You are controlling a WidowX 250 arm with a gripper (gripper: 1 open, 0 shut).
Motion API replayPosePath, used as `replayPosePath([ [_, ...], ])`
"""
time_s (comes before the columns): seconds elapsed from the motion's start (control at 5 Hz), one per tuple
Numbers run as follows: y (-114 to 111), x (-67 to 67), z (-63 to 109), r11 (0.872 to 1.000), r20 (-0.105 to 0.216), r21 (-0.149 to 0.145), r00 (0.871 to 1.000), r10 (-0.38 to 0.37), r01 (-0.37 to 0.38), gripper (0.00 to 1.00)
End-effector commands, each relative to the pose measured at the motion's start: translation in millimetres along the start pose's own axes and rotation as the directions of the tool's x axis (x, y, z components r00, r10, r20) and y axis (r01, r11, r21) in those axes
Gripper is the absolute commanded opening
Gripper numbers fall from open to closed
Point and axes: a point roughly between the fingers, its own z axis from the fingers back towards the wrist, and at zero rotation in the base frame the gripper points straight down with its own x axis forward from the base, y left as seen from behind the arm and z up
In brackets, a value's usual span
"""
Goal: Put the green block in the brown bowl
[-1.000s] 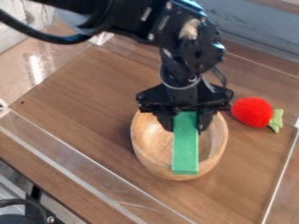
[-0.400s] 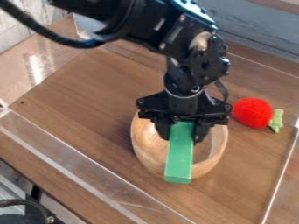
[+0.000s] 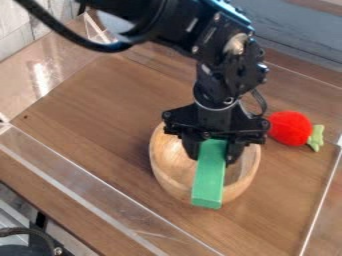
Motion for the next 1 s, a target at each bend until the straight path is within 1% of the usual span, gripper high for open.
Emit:
replayPosePath([
  [0.0,-1,12.2,7.5,1.0,0.036,-0.016,0.999,0.011,-0.01,0.0],
  [0.2,-1,14.4,14.9,1.0,0.035,-0.006,0.999,0.011,-0.011,1.0],
  [0.4,-1,16.9,23.6,1.0,0.031,0.006,0.999,0.011,-0.011,1.0],
  [0.6,-3,21.6,35.9,1.0,0.024,0.006,1.0,0.016,-0.016,1.0],
  [0.8,0,26.8,51.9,1.0,0.013,-0.003,0.999,0.031,-0.031,1.0],
])
